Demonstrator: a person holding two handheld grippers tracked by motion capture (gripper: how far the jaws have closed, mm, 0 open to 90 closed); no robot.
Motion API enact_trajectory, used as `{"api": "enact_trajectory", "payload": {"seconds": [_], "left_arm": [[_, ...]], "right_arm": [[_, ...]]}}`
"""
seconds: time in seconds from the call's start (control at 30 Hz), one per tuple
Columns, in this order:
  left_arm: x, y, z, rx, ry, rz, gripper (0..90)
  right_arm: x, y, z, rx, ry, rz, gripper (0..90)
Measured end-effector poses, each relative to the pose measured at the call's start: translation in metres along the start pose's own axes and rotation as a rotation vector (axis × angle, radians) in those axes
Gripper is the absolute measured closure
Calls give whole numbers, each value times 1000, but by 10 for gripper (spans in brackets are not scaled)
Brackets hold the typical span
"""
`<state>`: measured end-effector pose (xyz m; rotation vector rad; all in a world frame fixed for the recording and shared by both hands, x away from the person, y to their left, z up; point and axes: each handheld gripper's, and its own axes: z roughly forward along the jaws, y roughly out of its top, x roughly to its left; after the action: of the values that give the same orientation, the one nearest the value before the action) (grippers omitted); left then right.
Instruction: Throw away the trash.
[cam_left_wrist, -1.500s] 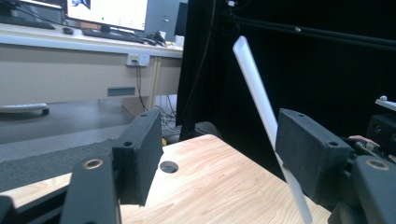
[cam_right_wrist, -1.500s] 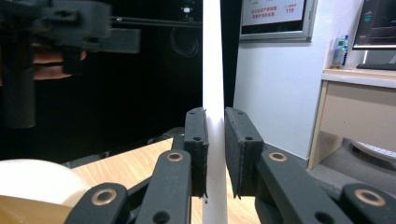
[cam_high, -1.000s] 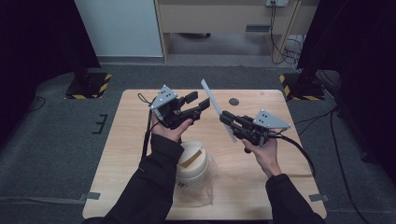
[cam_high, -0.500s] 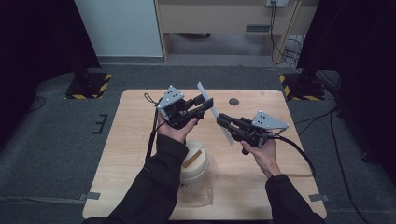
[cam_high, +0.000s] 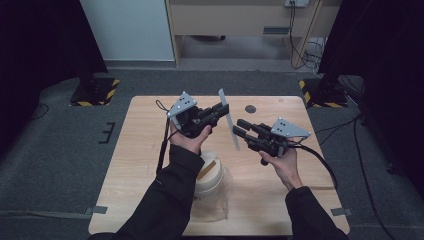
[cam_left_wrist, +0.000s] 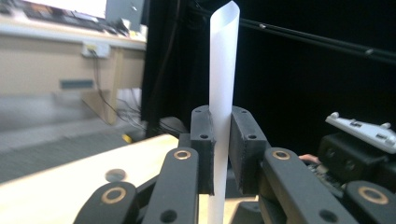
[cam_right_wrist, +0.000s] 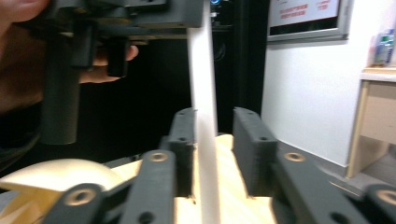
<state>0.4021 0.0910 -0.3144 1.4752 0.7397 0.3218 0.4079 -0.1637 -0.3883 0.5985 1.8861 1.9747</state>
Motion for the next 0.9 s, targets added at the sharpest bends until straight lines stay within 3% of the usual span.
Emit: {"api": "enact_trajectory", "payload": {"seconds": [0.07, 0.2, 0.33, 0.47, 0.53, 0.6, 0.67, 0.9], "left_arm": [[-1, 3, -5, -20, 25, 52, 803], [-1, 7, -12, -45, 36, 75, 803], [2, 12, -22, -68, 48, 92, 803], [4, 18, -39, -105, 68, 118, 802], [5, 22, -53, -136, 82, 135, 802], [6, 25, -61, -153, 90, 143, 802], [9, 28, -75, -173, 110, 157, 802], [18, 27, -108, -184, 148, 170, 802]], "right_arm": [[-3, 1, -1, 2, -28, -8, 577], [-6, 1, -2, 23, -65, -15, 482], [-17, -9, -5, 49, -135, 19, 388], [-29, -19, -12, 76, -188, 35, 369], [-43, -30, -21, 96, -246, 63, 340], [-46, -33, -23, 103, -257, 67, 334], [-55, -42, -32, 142, -300, 75, 319], [-68, -57, -57, 222, -378, 89, 280]]}}
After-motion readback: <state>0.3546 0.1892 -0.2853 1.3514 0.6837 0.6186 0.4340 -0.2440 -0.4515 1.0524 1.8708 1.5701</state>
